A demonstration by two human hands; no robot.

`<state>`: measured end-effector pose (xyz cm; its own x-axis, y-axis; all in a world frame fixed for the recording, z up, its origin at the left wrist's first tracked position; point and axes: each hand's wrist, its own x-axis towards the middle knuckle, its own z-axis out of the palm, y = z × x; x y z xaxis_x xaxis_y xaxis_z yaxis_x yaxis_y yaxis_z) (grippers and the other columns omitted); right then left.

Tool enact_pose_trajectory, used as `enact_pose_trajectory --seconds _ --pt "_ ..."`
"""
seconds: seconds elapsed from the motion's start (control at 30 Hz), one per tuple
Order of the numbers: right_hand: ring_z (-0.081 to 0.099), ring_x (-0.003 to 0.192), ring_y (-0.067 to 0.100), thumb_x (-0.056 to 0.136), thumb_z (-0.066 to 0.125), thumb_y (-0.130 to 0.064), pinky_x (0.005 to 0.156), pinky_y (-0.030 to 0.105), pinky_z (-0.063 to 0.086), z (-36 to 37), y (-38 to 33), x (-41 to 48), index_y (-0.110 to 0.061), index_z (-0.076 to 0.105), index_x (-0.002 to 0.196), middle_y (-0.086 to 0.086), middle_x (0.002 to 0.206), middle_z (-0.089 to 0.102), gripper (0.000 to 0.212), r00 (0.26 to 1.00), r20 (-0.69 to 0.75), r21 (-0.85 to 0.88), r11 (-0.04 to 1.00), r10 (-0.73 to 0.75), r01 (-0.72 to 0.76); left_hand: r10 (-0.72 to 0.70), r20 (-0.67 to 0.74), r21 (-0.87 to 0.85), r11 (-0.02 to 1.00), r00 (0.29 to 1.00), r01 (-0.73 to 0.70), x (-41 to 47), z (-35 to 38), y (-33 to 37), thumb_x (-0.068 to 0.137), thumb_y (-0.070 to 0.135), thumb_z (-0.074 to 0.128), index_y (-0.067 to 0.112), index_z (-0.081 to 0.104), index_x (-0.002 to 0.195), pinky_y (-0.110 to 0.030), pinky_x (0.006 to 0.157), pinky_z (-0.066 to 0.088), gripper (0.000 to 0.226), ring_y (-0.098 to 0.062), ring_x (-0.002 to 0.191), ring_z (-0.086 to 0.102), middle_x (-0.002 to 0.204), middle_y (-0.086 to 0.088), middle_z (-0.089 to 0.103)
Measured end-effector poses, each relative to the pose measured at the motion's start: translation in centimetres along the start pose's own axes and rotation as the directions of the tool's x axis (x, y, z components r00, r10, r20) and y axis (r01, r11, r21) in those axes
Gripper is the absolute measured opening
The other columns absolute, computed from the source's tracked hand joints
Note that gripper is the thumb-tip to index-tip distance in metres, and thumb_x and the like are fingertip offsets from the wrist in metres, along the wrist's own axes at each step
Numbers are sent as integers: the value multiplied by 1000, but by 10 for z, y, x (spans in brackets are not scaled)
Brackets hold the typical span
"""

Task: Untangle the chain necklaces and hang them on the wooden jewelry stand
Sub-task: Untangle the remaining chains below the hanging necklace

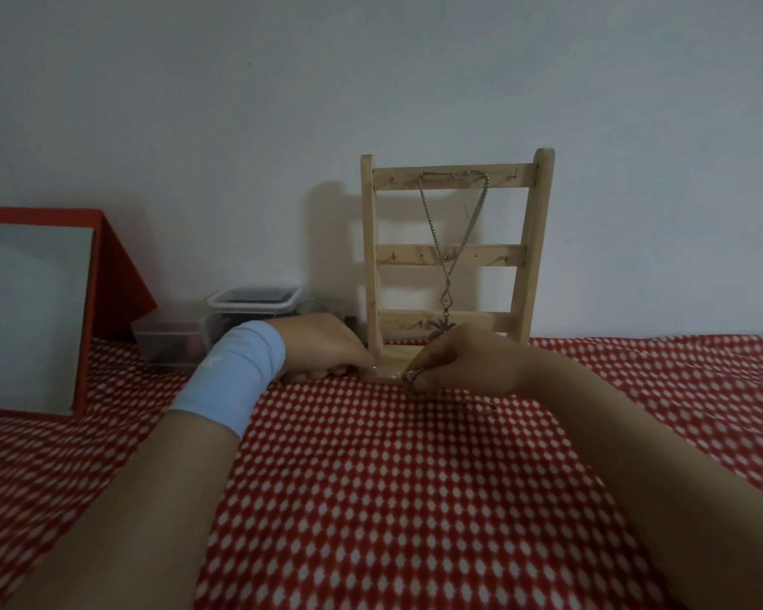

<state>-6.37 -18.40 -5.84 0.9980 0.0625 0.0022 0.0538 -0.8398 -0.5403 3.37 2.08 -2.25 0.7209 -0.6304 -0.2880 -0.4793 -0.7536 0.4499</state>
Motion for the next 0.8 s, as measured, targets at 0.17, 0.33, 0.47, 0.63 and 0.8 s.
enact_pose_trajectory --seconds 0.17,0.33,0.47,0.63,0.8 --pt "64 102 -2 101 59 -28 89 15 46 -2 0 -1 -29 76 115 -15 112 74 22 1000 -4 3 1000 28 -28 168 -56 40 985 984 -166 -5 0 -3 96 45 54 32 76 96 -22 80 44 26 -3 80 57 84 18 66" --pt "65 84 -4 98 60 -19 88 23 52 0 4 1 -23 78 112 -11 98 75 23 990 47 -176 976 137 -126 150 -47 -276 948 988 -157 -7 2 -2 103 30 43 16 62 81 -17 43 31 32 -6 47 36 50 9 47" --pt "57 119 10 95 57 -15 103 32 46 4 -7 1 -29 69 124 -8 131 64 36 997 -19 -116 990 77 -78 195 -93 -391 895 976 -216 -3 4 4 101 26 43 11 58 80 -18 40 24 30 -11 48 37 73 -5 56" --pt "72 92 12 99 63 -16 85 20 55 15 -17 -2 -5 73 111 6 104 76 19 995 57 380 923 -86 58 226 -104 -520 818 968 -247 -3 3 10 104 24 39 12 50 75 -17 37 18 33 -8 40 27 51 3 36" --pt "71 87 13 99 63 -22 86 26 57 14 -3 2 -6 76 103 7 98 77 20 996 73 338 941 -54 26 128 -178 -359 915 976 -185 -5 -4 2 96 35 53 17 47 63 -22 44 18 38 -13 45 24 51 4 33"
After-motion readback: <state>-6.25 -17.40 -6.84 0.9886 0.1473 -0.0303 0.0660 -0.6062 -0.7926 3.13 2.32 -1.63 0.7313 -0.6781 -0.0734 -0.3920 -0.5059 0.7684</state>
